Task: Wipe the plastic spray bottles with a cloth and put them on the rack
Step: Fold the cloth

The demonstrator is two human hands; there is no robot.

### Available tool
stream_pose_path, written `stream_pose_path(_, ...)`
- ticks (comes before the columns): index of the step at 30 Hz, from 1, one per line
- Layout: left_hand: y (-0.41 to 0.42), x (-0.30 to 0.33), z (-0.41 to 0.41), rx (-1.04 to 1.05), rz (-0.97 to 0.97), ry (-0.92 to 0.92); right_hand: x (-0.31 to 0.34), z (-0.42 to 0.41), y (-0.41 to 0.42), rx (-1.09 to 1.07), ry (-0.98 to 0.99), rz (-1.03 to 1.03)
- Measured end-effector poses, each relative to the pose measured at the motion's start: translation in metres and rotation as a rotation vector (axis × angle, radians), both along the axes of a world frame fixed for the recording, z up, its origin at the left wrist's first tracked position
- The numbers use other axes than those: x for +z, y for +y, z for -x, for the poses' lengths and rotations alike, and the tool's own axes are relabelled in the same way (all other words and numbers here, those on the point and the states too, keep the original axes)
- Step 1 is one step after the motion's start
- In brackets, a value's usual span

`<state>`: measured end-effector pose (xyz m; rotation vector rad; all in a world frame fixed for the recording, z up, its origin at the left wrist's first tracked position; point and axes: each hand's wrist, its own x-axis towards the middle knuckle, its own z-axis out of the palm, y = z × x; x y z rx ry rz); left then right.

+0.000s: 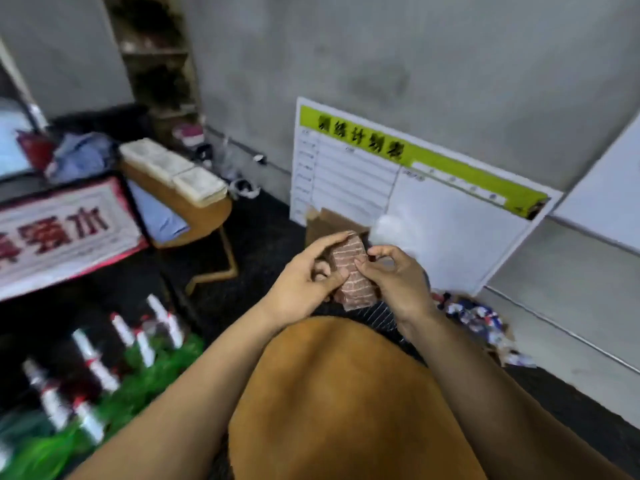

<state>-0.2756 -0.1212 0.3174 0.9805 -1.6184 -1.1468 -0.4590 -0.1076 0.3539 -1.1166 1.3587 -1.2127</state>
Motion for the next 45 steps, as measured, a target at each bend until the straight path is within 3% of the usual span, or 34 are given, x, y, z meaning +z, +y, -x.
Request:
stream_pose_path(7,0.066,-0.146,-0.116,0.230,-0.275,-0.053,-0.150,-0.115,0.013,0.305,0.100,-0.312)
stream_pose_path(16,0.121,-0.279,-0.206,0.501,-0.584,-0.008,-0.267,-0.223,0.034,0.559,0.272,-0.538)
stream_pose_path(20,0.108,-0.310,-0.228,0.546,-0.641,-0.064,-0.296,-0.251,0.020,0.656,0.460,-0.393)
stream_pose_path(27,0.065,-0.339,-0.240,0.530,-0.658,-0.258,-0.344,-0.263,-0.014,0.631,0.828,-0.024)
stream_pose_path(37,0.049,-0.353,-0.235,0.603,-0.615,-0.423,-0.395,-0.244,-0.021,0.748,1.008,0.317)
stream_pose_path(43,0.049,-0.365,-0.230,0.615,-0.544,-0.503,-0.384,-0.240,-0.023,0.832,1.212,0.435)
stream_pose_path(45,0.048,-0.368,-0.229,0.607,-0.508,-0.502,-0.383,-0.244,-0.024,0.843,1.197,0.465)
